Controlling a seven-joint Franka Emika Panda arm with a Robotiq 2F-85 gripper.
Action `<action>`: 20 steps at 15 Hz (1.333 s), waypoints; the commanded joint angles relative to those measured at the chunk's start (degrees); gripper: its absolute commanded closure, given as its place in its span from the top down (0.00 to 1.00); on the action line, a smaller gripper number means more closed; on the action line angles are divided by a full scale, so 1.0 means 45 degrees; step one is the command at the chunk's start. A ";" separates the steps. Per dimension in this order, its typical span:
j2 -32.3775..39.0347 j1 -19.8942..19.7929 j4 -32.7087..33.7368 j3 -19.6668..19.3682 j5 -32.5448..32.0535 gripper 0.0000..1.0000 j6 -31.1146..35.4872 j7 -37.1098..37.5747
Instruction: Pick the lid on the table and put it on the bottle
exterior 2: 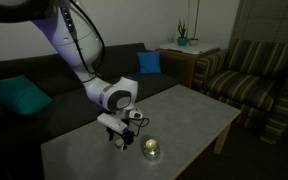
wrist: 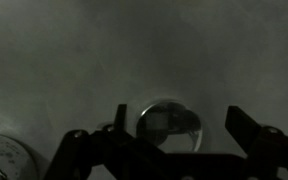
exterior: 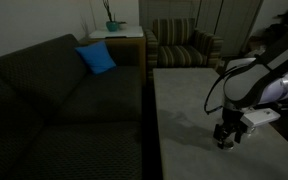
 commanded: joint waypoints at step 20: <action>0.0033 -0.1152 -0.0381 0.1008 0.0614 1.00 0.1552 0.0000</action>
